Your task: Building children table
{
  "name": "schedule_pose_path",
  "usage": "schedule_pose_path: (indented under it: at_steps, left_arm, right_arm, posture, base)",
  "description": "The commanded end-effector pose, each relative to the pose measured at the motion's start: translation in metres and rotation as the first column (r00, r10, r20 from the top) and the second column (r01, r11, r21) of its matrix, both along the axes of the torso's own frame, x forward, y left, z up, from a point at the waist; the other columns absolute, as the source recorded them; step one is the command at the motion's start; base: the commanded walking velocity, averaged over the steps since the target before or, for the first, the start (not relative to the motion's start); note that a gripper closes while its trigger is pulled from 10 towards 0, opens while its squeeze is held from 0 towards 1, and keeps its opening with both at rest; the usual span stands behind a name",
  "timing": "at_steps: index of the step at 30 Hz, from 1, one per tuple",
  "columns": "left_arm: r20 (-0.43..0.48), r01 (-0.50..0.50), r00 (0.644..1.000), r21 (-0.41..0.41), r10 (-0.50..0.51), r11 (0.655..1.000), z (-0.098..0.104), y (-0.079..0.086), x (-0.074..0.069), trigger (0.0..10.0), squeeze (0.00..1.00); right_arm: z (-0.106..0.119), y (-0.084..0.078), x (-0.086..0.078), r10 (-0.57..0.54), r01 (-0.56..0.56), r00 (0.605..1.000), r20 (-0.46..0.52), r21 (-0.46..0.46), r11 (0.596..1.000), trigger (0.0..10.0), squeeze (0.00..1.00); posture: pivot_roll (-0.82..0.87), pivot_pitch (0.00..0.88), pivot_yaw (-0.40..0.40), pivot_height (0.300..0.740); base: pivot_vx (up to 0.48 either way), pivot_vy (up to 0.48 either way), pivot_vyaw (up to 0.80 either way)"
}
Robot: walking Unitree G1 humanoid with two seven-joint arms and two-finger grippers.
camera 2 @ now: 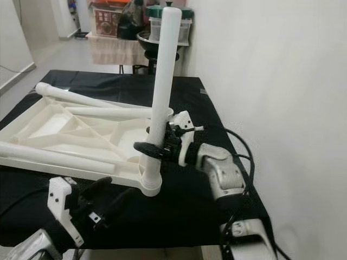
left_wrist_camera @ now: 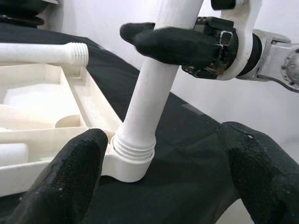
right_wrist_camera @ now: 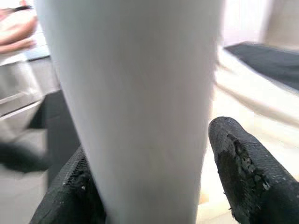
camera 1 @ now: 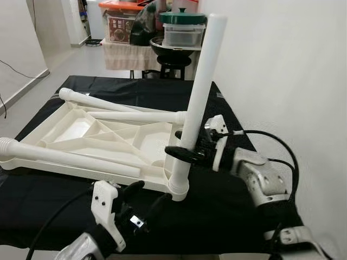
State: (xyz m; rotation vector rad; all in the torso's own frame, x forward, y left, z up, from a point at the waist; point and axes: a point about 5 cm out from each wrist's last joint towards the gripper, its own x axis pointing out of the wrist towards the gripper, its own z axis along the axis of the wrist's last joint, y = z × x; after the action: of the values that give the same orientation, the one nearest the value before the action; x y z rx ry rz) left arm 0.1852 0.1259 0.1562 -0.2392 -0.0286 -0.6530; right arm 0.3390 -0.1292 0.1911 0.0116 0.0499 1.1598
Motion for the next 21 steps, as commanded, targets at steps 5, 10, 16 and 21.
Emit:
schedule_pose_path:
  at_steps: [5,10,16,21]
  left_arm:
    - [0.046,-0.033,0.998,0.008,0.033,0.999,0.002,0.0,-0.002,10.0,0.0]
    - [0.07,-0.034,0.997,0.007,0.034,0.999,0.002,-0.001,-0.001,10.0,0.0]
    - [0.097,-0.053,0.994,0.021,0.05,0.998,0.003,-0.004,-0.001,10.0,0.0]
    - [0.097,-0.048,0.994,0.007,0.047,0.999,0.003,-0.005,-0.003,10.0,0.0]
  right_arm:
    - [-0.004,-0.01,0.008,0.093,-0.093,0.995,-0.047,0.004,0.996,2.8,0.0]
    - [-0.002,-0.017,0.013,0.104,-0.103,0.993,-0.057,0.03,0.994,0.0,0.0]
    - [-0.006,-0.025,0.007,0.121,-0.12,0.992,-0.021,0.02,0.993,0.0,0.0]
    - [-0.019,-0.021,0.001,-0.037,0.036,0.999,-0.02,-0.071,0.997,0.0,0.0]
  posture:
    - [0.02,0.0,-0.097,0.74]
    - [0.02,0.0,-0.098,0.74]
    - [0.01,0.0,-0.096,0.74]
    - [0.01,0.0,-0.112,0.74]
  base:
    - [0.0,0.0,0.0]
    - [0.0,0.0,0.0]
    - [0.0,0.0,0.0]
    - [0.0,0.0,0.0]
